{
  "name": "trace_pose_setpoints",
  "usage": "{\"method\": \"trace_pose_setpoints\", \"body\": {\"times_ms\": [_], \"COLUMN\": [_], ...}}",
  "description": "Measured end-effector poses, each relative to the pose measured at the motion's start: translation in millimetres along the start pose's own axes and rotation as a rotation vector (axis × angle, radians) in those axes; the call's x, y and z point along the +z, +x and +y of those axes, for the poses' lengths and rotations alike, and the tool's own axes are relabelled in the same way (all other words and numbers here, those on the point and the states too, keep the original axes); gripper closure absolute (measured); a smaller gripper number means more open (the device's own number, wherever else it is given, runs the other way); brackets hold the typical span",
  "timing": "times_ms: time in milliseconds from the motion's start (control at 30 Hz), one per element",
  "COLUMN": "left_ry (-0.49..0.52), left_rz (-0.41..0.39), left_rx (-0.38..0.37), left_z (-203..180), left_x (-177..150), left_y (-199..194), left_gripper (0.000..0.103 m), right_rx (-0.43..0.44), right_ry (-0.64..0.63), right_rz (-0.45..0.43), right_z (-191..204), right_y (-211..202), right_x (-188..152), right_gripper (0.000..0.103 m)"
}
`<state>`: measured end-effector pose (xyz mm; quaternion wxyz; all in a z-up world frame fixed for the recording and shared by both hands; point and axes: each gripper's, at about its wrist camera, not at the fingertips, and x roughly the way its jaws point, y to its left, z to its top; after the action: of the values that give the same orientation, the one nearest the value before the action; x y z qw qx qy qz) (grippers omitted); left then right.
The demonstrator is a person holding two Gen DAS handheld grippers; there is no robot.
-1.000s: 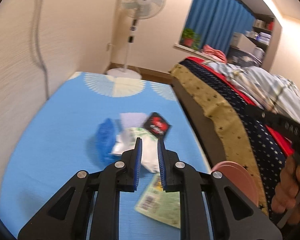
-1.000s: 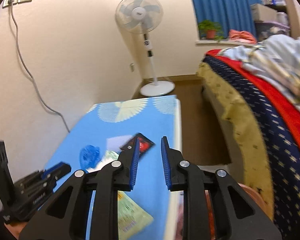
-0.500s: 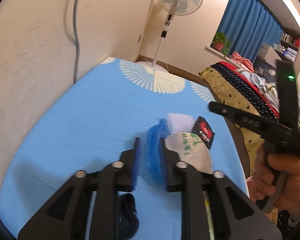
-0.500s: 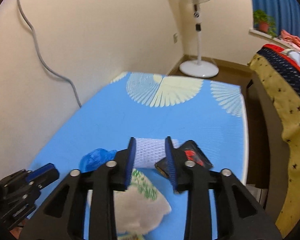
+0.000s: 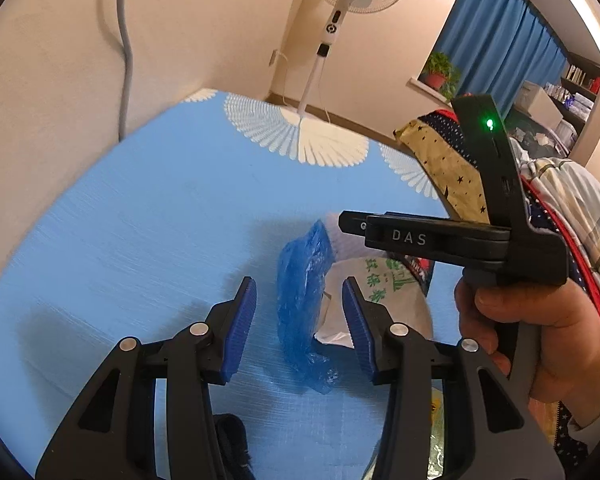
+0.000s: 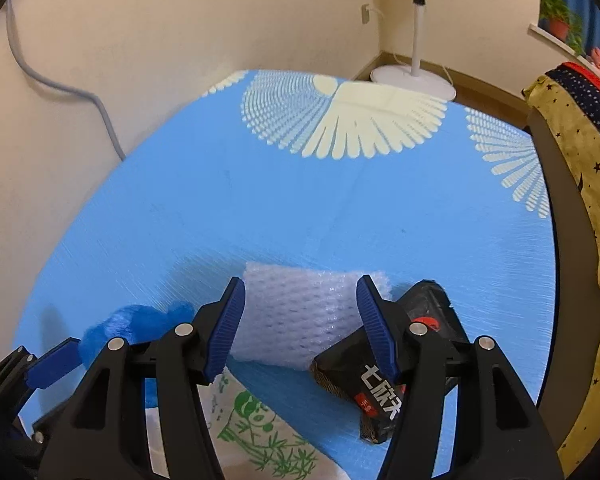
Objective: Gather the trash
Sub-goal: 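Grasp the blue plastic with the left tool while the right tool grasps the white foam mesh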
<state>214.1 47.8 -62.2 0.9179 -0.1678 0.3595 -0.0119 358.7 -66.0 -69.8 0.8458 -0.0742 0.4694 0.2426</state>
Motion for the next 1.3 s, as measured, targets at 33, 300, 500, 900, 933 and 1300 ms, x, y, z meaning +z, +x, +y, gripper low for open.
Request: {"method": "trace_pose_setpoints", "body": {"times_ms": [33,300,500,900,933,1300], "left_ry": [-0.010,-0.011,-0.021,-0.098,-0.107,-0.143], "left_rz": [0.010,0.019,-0.010,-0.050,-0.054,-0.082], "left_rx": [-0.004,-0.004,0.020,0.054,0.059,0.068], "left_z": [1,6,10,30,33,42], "left_x": [-1,-1,2,3,4,11], "left_y": [3,1,-13,-39,-41,-52], "left_gripper": [0.059,0.100,0.100,0.100,0.100,0.100], "right_rx": [0.001,0.013,0.011,-0.081,-0.091,-0.177], "right_ry": [-0.002,-0.019,-0.037,-0.151,-0.163,-0.203], "right_rz": [0.007,0.022,-0.034,-0.007,0.016,0.065], "right_z": [1,5,16,49,51,59], "right_y": [2,6,-7,-13,-8,5], "right_x": [0,6,13,14,13,10], "right_gripper": [0.046,0.102,0.103,0.046,0.046,0.095]}}
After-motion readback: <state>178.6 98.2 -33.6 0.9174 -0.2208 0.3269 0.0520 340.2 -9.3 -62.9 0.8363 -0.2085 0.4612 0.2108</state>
